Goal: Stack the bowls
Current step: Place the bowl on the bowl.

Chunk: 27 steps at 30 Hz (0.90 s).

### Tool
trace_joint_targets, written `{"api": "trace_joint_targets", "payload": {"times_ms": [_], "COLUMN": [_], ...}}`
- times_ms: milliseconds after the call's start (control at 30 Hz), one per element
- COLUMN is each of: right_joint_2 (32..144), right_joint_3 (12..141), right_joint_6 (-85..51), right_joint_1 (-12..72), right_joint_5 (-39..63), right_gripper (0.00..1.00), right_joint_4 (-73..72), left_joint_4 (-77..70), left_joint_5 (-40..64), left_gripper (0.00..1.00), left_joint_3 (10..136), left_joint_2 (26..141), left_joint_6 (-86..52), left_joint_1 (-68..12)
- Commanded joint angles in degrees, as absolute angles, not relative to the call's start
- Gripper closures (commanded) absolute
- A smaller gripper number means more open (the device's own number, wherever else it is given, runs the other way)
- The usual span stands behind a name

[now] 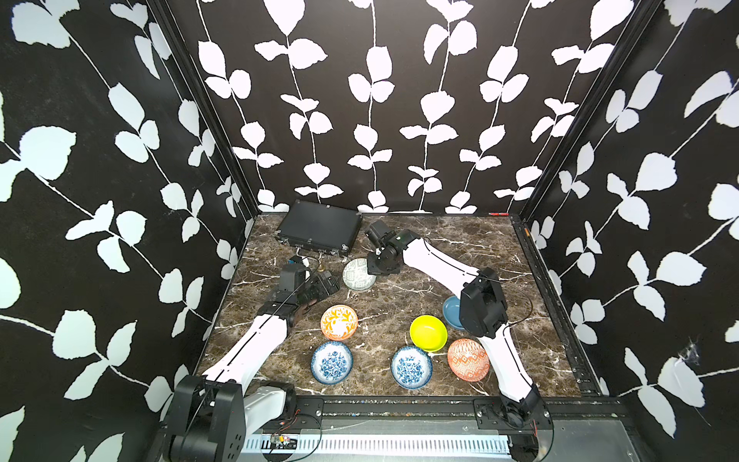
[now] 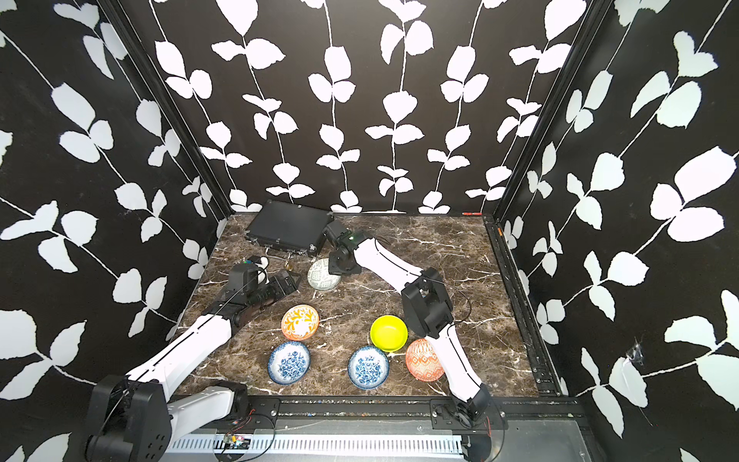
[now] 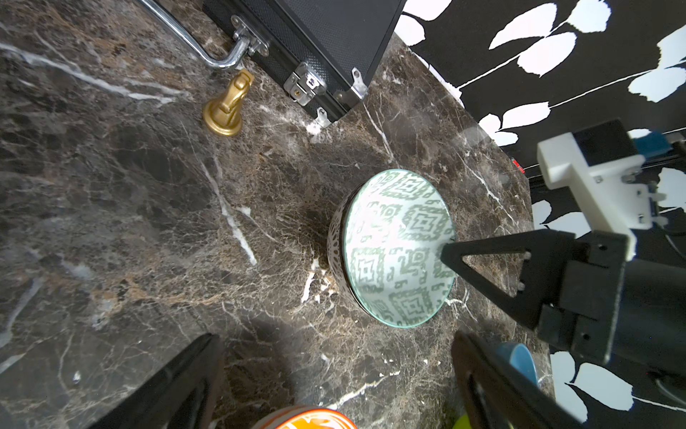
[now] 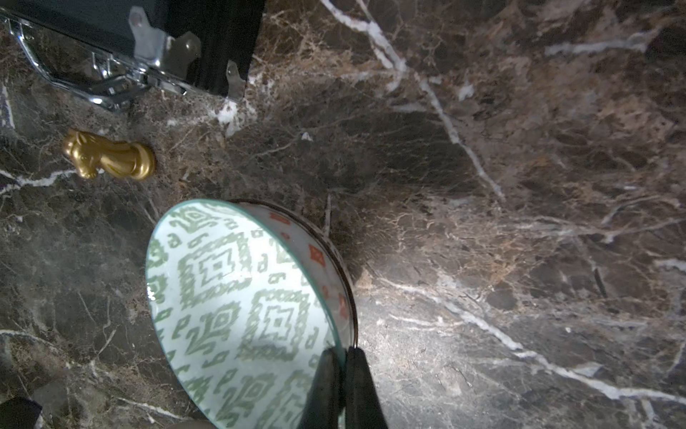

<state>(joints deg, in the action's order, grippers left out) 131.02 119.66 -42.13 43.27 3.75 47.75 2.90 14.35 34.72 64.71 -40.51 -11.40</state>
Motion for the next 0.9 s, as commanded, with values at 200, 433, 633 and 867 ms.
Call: {"api": "trace_joint_targets", "payload": {"times_ms": [200, 433, 633, 867], "right_joint_2": [129.4, 128.2, 128.3, 128.9], "right_joint_3": [115.1, 113.4, 112.4, 111.6], "right_joint_6": [-45.7, -46.3, -46.9, -47.4], "right_joint_1": [41.9, 41.6, 41.4, 40.9], "right_joint_5": [7.4, 8.3, 8.9, 10.4], "right_gripper": [1.00, 1.00, 1.00, 1.00], "right_joint_4": [43.7, 42.3, 41.4, 41.3], "left_joint_4": [2.5, 2.5, 2.5, 2.5], "left_joint_5": [14.8, 14.9, 14.9, 14.9], "left_gripper": [0.02, 0.01, 0.01, 0.01], "left_joint_3": [35.6, 35.6, 35.5, 35.6], "left_joint_2": [64.6, 64.7, 64.6, 64.7], "left_joint_6": [-40.2, -40.2, -40.2, -40.2], "left_joint_1": [-10.9, -10.9, -10.9, -10.9]}}
